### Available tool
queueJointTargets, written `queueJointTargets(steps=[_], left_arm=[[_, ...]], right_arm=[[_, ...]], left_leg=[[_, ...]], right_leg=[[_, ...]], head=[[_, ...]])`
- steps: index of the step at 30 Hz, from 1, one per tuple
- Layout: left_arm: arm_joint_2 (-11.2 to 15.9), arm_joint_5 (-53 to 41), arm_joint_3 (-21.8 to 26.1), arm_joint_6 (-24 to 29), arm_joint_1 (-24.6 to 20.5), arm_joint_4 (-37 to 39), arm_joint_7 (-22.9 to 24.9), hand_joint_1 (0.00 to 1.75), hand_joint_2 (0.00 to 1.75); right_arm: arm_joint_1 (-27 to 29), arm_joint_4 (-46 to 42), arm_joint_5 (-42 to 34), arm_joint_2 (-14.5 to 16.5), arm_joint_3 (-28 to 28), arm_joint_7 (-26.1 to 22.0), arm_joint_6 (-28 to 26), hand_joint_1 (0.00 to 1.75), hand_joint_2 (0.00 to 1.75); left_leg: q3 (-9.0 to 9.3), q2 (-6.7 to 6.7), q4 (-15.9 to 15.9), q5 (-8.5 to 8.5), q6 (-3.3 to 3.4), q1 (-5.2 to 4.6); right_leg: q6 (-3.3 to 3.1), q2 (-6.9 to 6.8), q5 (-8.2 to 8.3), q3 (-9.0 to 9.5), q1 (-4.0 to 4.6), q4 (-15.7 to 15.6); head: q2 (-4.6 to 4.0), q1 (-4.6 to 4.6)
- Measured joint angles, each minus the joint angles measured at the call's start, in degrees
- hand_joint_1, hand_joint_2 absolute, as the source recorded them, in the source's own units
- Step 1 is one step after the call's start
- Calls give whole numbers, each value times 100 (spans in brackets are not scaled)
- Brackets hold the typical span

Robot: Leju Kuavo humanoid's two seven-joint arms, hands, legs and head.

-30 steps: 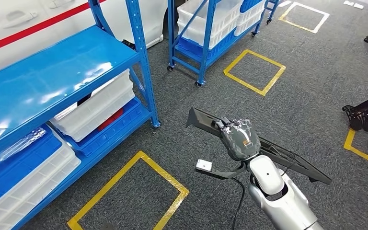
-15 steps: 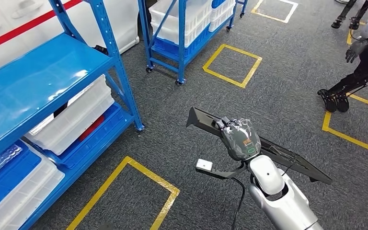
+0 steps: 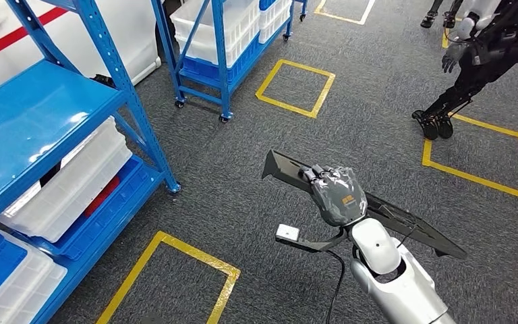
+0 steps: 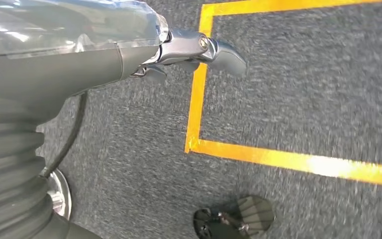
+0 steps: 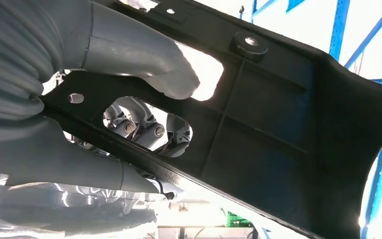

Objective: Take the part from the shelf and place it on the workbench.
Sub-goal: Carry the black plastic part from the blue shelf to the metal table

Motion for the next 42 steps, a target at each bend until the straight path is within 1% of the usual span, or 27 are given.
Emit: queueJointTargets(steps=[2,4,5,6,7,8,10,12,13,15,17,20,21,22,23,24,26,28,30,31,32,34,36,37,38,40,42], left_arm=[[-1,1,0,0,-13,0,-1,0,175],[-1,1,0,-1,-9,0,0,0,175],[-1,1,0,-1,-2,0,0,0,175],[0,1,0,-1,4,0,0,0,175],[1,1,0,-1,6,0,0,0,175],[1,1,0,-1,6,0,0,0,175],[-1,1,0,-1,-1,0,-1,0,175],[-1,45,1,62,-2,0,-60,0,175],[-1,98,4,140,3,0,-133,0,175],[-2,218,12,346,20,0,-326,0,175],[-2,283,19,518,31,0,-491,0,175],[-1,362,46,632,62,0,-664,0,175],[-1,390,64,642,76,0,-699,0,175],[-1,412,83,646,87,0,-721,0,175],[-1,432,98,645,92,0,-737,0,175],[-1,455,110,638,92,0,-747,0,175],[3,491,138,610,91,0,-760,0,175],[7,516,168,586,94,0,-768,0,175],[8,532,190,572,91,0,-772,0,175],[7,538,198,560,85,0,-772,0,175],[7,541,205,540,79,0,-772,0,175],[5,550,226,471,86,0,-772,0,175],[6,561,249,393,115,0,-770,0,175],[6,563,256,365,128,0,-766,0,175],[6,560,259,343,136,0,-758,0,175],[5,529,262,295,141,0,-728,0,175],[6,497,262,242,143,0,-697,0,175]], right_arm=[[-8,-3,-1,-1,-2,0,-1,175,175],[-14,-4,-1,-2,-3,-1,-1,175,175],[-9,-2,-1,-2,-3,-1,0,175,175],[1,1,-1,-2,-3,-1,1,175,175],[9,4,-1,-2,-3,0,1,175,175],[12,6,-1,-2,-4,0,1,175,175],[7,7,-1,-2,-4,0,0,175,175],[-1,7,-50,-3,-8,4,-15,175,175],[-3,8,-114,-4,-19,8,-34,175,175],[-8,18,-273,-11,-67,5,-103,175,175],[-28,38,-368,-15,-122,-13,-181,175,175],[-48,87,-405,-17,-149,-55,-240,175,175],[-48,110,-408,-17,-150,-69,-247,175,175],[-49,134,-410,-17,-151,-79,-250,175,175],[-55,161,-411,-16,-150,-88,-254,175,175],[-68,185,-413,-13,-150,-100,-256,175,175],[-120,236,-417,-5,-148,-118,-261,175,175],[-180,290,-423,-2,-146,-128,-273,175,175],[-207,336,-432,-2,-148,-132,-286,175,175],[-213,354,-438,-3,-148,-139,-291,175,175],[-232,371,-443,-3,-149,-146,-296,175,175],[-306,413,-451,5,-142,-161,-301,175,175],[-365,467,-450,26,-129,-167,-297,175,175],[-374,497,-439,42,-122,-168,-295,175,175],[-378,524,-426,61,-116,-168,-292,175,175],[-396,563,-400,101,-104,-163,-290,175,175],[-426,578,-395,129,-96,-156,-291,175,175]], left_leg=[[38,77,-68,36,66,15],[51,148,-86,39,97,11],[49,182,-85,35,100,8],[50,215,-84,29,99,6],[53,245,-83,24,93,6],[63,268,-81,16,82,6],[93,313,-74,-9,47,-4],[104,352,-63,-36,-3,-27],[105,381,-61,-46,-32,-34],[111,420,-53,-79,-101,-24],[25,349,176,-251,-151,-11],[-497,202,1289,-780,-175,0],[-658,191,1591,-855,-178,0],[-731,186,1691,-816,-175,0],[-684,176,1535,-657,-165,0],[-540,139,1175,-424,-148,0],[-200,-82,389,-76,-111,11],[-63,-227,76,-5,-84,12],[-47,-143,37,14,-37,9],[-25,-86,0,33,0,11],[-4,-26,-41,54,36,16],[22,103,-86,72,79,4],[19,234,-81,62,88,-14],[19,300,-79,54,86,-18],[23,362,-76,45,80,-19],[44,477,-70,20,55,-23],[67,564,-66,-5,12,-48]], right_leg=[[46,-201,-172,-118,8,259],[81,-420,-539,-470,-7,980],[102,-454,-690,-666,-22,1371],[117,-468,-747,-791,-39,1616],[128,-477,-691,-801,-53,1636],[131,-491,-538,-684,-63,1415],[106,-609,-174,-229,-56,561],[49,-705,-28,46,-15,17],[19,-713,-45,57,11,-34],[-41,-606,-27,49,14,-50],[-114,-517,-8,69,-8,-85],[-174,-374,-10,82,-2,-91],[-179,-312,-13,83,7,-86],[-181,-245,-16,85,13,-78],[-181,-175,-20,89,17,-67],[-175,-107,-28,94,17,-53],[-144,17,-49,80,16,-9],[-78,123,-49,38,-5,17],[-1,208,-31,13,-27,5],[28,138,-48,1,-20,29],[48,-1,-121,-52,-9,139],[77,-354,-428,-336,2,718],[104,-477,-704,-706,-20,1437],[112,-492,-706,-785,-30,1583],[115,-510,-596,-736,-36,1484],[98,-650,-237,-332,-31,711],[39,-850,-46,6,9,71]], head=[[0,0],[0,0],[0,0],[0,0],[0,0],[0,0],[0,0],[0,0],[0,0],[0,0],[0,0],[0,0],[0,0],[0,0],[0,0],[0,0],[0,0],[0,-1],[0,-1],[0,0],[0,1],[0,1],[0,1],[0,1],[0,1],[0,1],[0,0]])
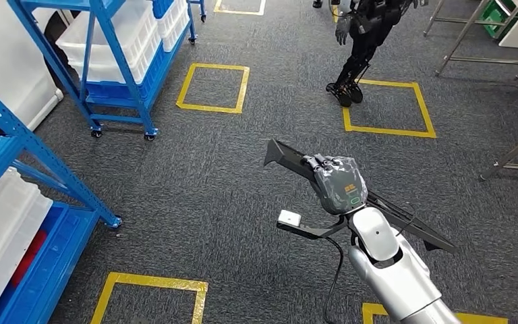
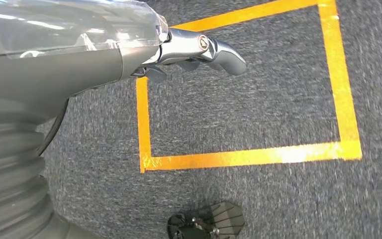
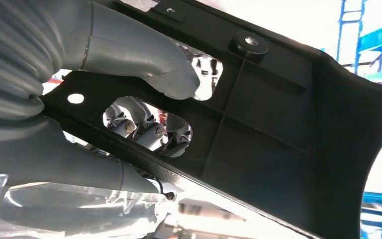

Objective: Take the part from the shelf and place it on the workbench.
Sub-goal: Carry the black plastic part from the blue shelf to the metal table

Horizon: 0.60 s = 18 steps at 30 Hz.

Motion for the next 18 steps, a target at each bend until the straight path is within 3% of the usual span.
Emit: queueJointTargets(steps=[1,3,5,6,8,10,11,12,14,15,17,18], left_arm=[[1,-10,0,-21,4,0,11,0,175],[1,-14,0,-48,12,0,26,0,175],[-1,-13,0,-98,12,0,52,0,175],[-1,-13,0,-135,16,0,70,0,175],[0,-40,0,-206,49,0,124,0,175],[-1,-110,0,-249,93,1,194,0,175],[-2,-149,-2,-263,106,2,232,0,175],[-3,-186,-6,-277,109,2,268,0,175],[-4,-249,-18,-317,103,2,326,0,175],[-4,-274,-24,-339,98,1,348,0,175],[-5,-304,-29,-384,84,0,385,0,175],[-6,-313,-32,-404,73,0,401,0,175]], right_arm=[[-13,4,0,7,3,3,-1,175,175],[-25,11,0,13,6,3,-2,175,175],[-27,16,-1,20,6,3,-5,175,175],[-29,17,-1,24,6,3,-8,175,175],[1,19,-7,27,1,15,-15,175,175],[115,15,-19,16,-29,39,-33,175,175],[197,1,-25,5,-56,56,-44,175,175],[287,-26,-26,-7,-90,73,-60,175,175],[463,-120,-7,-25,-165,115,-92,175,175],[538,-170,11,-28,-200,134,-105,175,175],[680,-271,59,-45,-269,173,-107,175,175],[753,-324,86,-56,-304,189,-92,175,175]], left_leg=[[10,40,0,-11,-28,-11],[30,128,-4,-34,-92,-14],[-7,15,131,-146,-154,7],[-101,-109,350,-284,-176,18],[-463,-329,1130,-673,-196,32],[-772,-375,1749,-858,-199,32],[-786,-379,1744,-778,-191,32],[-686,-399,1498,-594,-176,33],[-328,-617,676,-176,-131,43],[-181,-738,349,-56,-113,54],[-70,-864,99,-27,-82,55],[-54,-809,72,-21,-63,53]], right_leg=[[-34,-41,1,48,23,-106],[-97,69,10,40,36,-115],[-159,185,33,54,13,-150],[-192,238,44,64,-2,-166],[-233,354,44,67,3,-169],[-247,502,41,70,18,-164],[-246,578,40,75,23,-159],[-242,656,36,81,23,-151],[-216,803,20,81,24,-122],[-192,871,15,64,21,-104],[-122,997,21,22,-2,-89],[-80,1058,33,8,-15,-98]], head=[[0,0],[0,0],[0,1],[0,1],[0,0],[0,0],[0,0],[0,0],[0,0],[0,0],[0,1],[0,1]])
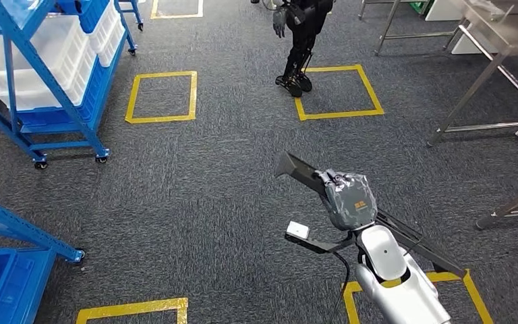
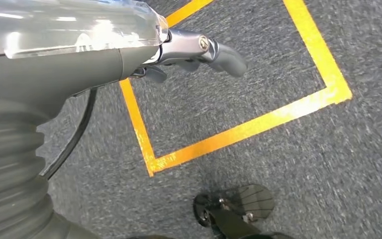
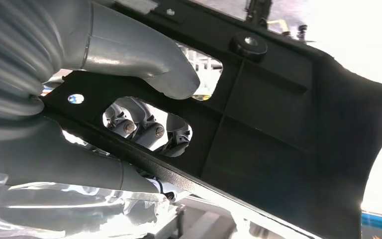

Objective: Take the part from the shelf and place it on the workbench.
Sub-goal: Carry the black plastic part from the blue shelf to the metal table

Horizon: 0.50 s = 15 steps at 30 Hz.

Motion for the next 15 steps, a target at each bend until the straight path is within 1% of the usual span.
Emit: queueJointTargets(steps=[1,2,3,4,5,6,7,8,9,10,11,12,13,14,15], left_arm=[[-2,-5,-4,-25,-14,0,16,0,175],[-5,-10,-12,-46,-28,0,29,0,175],[-8,-14,-21,-63,-39,0,41,0,175],[-11,-16,-29,-78,-43,0,51,0,175],[-12,-17,-35,-89,-42,0,61,0,175],[-12,-19,-38,-101,-38,0,73,0,175],[-12,-23,-38,-110,-35,0,82,0,175],[-13,-28,-38,-118,-35,0,90,0,175],[-14,-35,-39,-127,-37,1,93,0,175],[-16,-41,-41,-137,-41,1,93,0,175],[-17,-46,-43,-145,-44,1,93,0,175],[-19,-50,-44,-152,-48,1,93,0,175],[-19,-51,-46,-157,-53,1,95,0,175],[-20,-54,-47,-161,-57,0,97,0,175],[-21,-56,-51,-164,-62,0,99,0,175]], right_arm=[[72,-55,30,-11,-34,14,20,175,175],[128,-106,58,-17,-63,26,44,175,175],[161,-148,85,-22,-83,37,68,175,175],[180,-180,106,-24,-94,46,88,175,175],[193,-205,122,-25,-102,53,105,175,175],[213,-220,136,-25,-107,61,121,175,175],[243,-230,146,-25,-111,64,136,175,175],[273,-238,156,-25,-116,68,150,175,175],[296,-247,164,-25,-122,72,161,175,175],[310,-261,169,-25,-130,74,167,175,175],[313,-278,173,-24,-140,76,171,175,175],[313,-296,177,-23,-150,79,173,175,175],[315,-310,181,-23,-160,80,176,175,175],[320,-319,185,-22,-170,81,178,175,175],[330,-326,189,-22,-180,80,180,175,175]], left_leg=[[17,60,-31,15,31,0],[39,127,-66,32,66,5],[58,198,-99,47,97,8],[69,272,-116,51,121,3],[71,341,-120,46,134,-7],[70,413,-119,38,140,-15],[71,484,-116,28,139,-19],[73,554,-112,17,134,-20],[80,618,-106,3,124,-20],[93,677,-98,-14,111,-20],[107,729,-90,-35,91,-28],[120,772,-80,-57,65,-40],[132,812,-73,-77,37,-51],[144,853,-73,-92,4,-58],[159,898,-75,-105,-28,-59]], right_leg=[[32,-17,-5,-6,-9,7],[56,-128,-53,-37,-2,72],[75,-285,-164,-119,8,244],[88,-472,-328,-258,8,535],[107,-600,-515,-448,7,912],[126,-653,-666,-641,-7,1291],[143,-677,-726,-768,-22,1539],[158,-695,-679,-788,-35,1577],[167,-725,-536,-683,-45,1379],[169,-794,-338,-471,-50,989],[158,-898,-196,-245,-37,580],[133,-975,-99,-72,-19,253],[104,-1026,-63,27,3,63],[69,-1022,-81,46,28,11],[37,-963,-73,40,37,0]], head=[[0,0],[0,0],[0,0],[0,0],[0,1],[0,0],[0,0],[0,0],[0,0],[0,0],[0,1],[0,1],[0,0],[0,1],[0,0]])
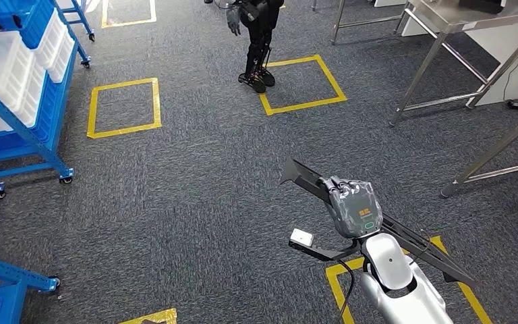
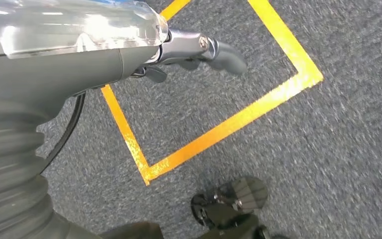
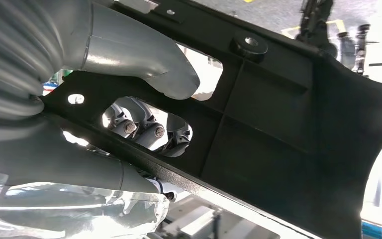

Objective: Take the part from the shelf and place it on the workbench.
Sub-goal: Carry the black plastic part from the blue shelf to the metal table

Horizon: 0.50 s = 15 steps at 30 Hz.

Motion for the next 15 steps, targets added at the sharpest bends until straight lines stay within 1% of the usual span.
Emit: queueJointTargets(steps=[1,2,3,4,5,6,7,8,9,10,11,12,13,14,15], left_arm=[[-1,-2,-7,-3,-6,0,2,0,175],[-2,-3,-15,-6,-10,0,3,0,175],[-2,-5,-25,-7,-15,0,4,0,175],[-2,-6,-33,-8,-14,0,5,0,175],[-2,-7,-38,-9,-9,0,6,0,175],[-2,-8,-40,-11,0,1,7,0,175],[-2,-9,-41,-14,9,1,9,0,175],[-2,-10,-41,-18,15,1,13,0,175],[-2,-12,-42,-21,16,1,18,0,175],[-1,-14,-42,-24,13,0,22,0,175],[2,-17,-43,-24,10,0,25,0,175],[7,-22,-44,-26,9,0,27,0,175],[11,-28,-46,-28,9,0,31,0,175],[15,-34,-48,-31,10,0,35,0,175],[16,-40,-50,-35,9,1,39,0,175]], right_arm=[[12,-8,2,0,-13,-1,1,175,175],[21,-19,2,0,-25,-1,-1,175,175],[25,-30,2,0,-34,-1,-2,175,175],[28,-39,3,0,-40,-1,-3,175,175],[29,-44,3,0,-43,0,-4,175,175],[35,-44,4,0,-45,0,-3,175,175],[46,-44,4,1,-46,-1,-4,175,175],[56,-43,4,2,-47,-1,-4,175,175],[64,-43,4,3,-50,-2,-4,175,175],[67,-42,4,4,-57,-2,-4,175,175],[68,-42,4,4,-65,-2,-4,175,175],[65,-42,4,4,-73,-1,-4,175,175],[63,-41,4,4,-82,-1,-4,175,175],[65,-39,4,4,-88,-2,-4,175,175],[69,-36,4,5,-94,-3,-4,175,175]], left_leg=[[11,27,1,-21,-34,7],[9,-13,51,-72,-66,18],[-44,-105,205,-179,-91,29],[-165,-230,490,-343,-110,42],[-343,-354,885,-534,-121,51],[-555,-423,1310,-708,-128,54],[-729,-454,1633,-798,-130,55],[-815,-466,1755,-769,-125,54],[-794,-475,1643,-626,-112,54],[-663,-511,1299,-390,-92,55],[-488,-615,866,-162,-69,57],[-323,-730,477,-4,-50,65],[-209,-828,211,83,-34,68],[-162,-886,102,88,-19,67],[-147,-866,80,81,-4,60]], right_leg=[[-33,54,5,9,-10,-11],[-67,108,9,25,-23,-28],[-102,157,17,44,-39,-46],[-132,205,20,62,-53,-60],[-152,256,16,68,-47,-60],[-167,316,13,70,-41,-57],[-173,383,10,72,-34,-53],[-174,455,7,76,-27,-49],[-173,529,4,84,-23,-43],[-166,602,-3,94,-21,-35],[-155,669,-12,101,-24,-26],[-137,734,-20,96,-22,-10],[-109,791,-23,82,-27,2],[-74,846,-19,63,-37,6],[-34,900,-9,46,-47,3]], head=[[0,0],[0,0],[0,-1],[0,-1],[0,-1],[0,-1],[0,-1],[0,-1],[0,-1],[0,-1],[0,-1],[0,-1],[0,-1],[0,-1],[0,-1]])
